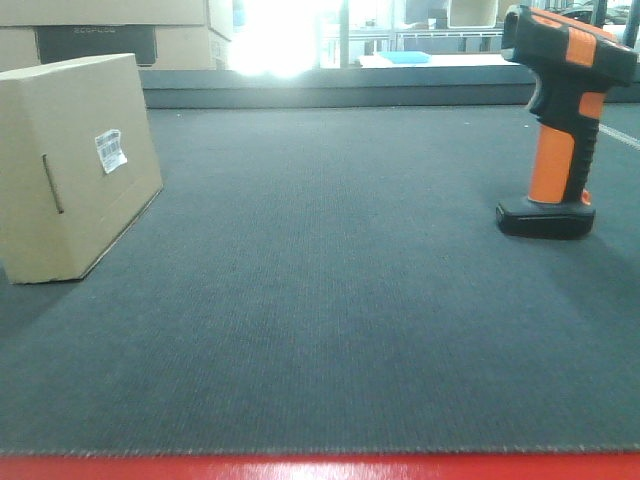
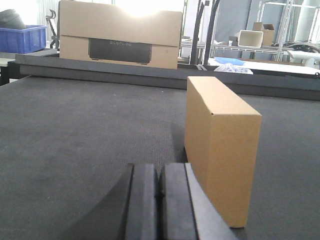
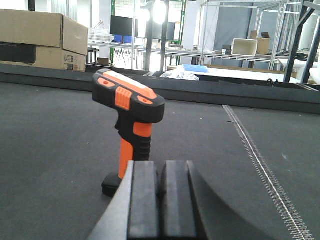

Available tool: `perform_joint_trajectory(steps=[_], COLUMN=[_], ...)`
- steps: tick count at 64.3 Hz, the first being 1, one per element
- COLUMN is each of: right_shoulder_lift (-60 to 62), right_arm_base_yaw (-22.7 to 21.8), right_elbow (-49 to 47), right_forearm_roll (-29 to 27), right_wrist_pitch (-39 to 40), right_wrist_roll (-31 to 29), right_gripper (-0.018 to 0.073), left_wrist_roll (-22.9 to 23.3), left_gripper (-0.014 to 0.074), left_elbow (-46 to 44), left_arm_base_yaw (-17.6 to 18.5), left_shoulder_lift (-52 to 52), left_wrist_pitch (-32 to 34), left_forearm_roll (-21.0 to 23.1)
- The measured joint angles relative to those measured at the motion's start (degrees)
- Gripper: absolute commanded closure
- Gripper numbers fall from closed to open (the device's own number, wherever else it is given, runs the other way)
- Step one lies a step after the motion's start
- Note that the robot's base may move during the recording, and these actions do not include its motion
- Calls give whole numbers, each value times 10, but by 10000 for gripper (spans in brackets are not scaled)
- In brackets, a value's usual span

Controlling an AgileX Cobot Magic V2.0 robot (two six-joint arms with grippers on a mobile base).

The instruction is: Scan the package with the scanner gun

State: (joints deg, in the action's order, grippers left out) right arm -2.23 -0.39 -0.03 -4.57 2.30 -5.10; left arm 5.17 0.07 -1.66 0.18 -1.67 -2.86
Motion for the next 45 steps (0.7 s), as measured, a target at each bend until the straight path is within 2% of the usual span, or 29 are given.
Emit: perform_joint_trajectory(steps=[45], right_shoulder_lift=[0], right_arm_base_yaw=[0], right_elbow=[0], right_forearm_roll=[0], right_wrist_pitch=[0], right_wrist_roll=[0], right_gripper=[712], left_wrist_roll=[0], left_gripper=[707], left_elbow=[0], left_arm_base_yaw=[0], left_shoulder_lift=[0], left_wrist_pitch=[0], left_forearm_roll=[0])
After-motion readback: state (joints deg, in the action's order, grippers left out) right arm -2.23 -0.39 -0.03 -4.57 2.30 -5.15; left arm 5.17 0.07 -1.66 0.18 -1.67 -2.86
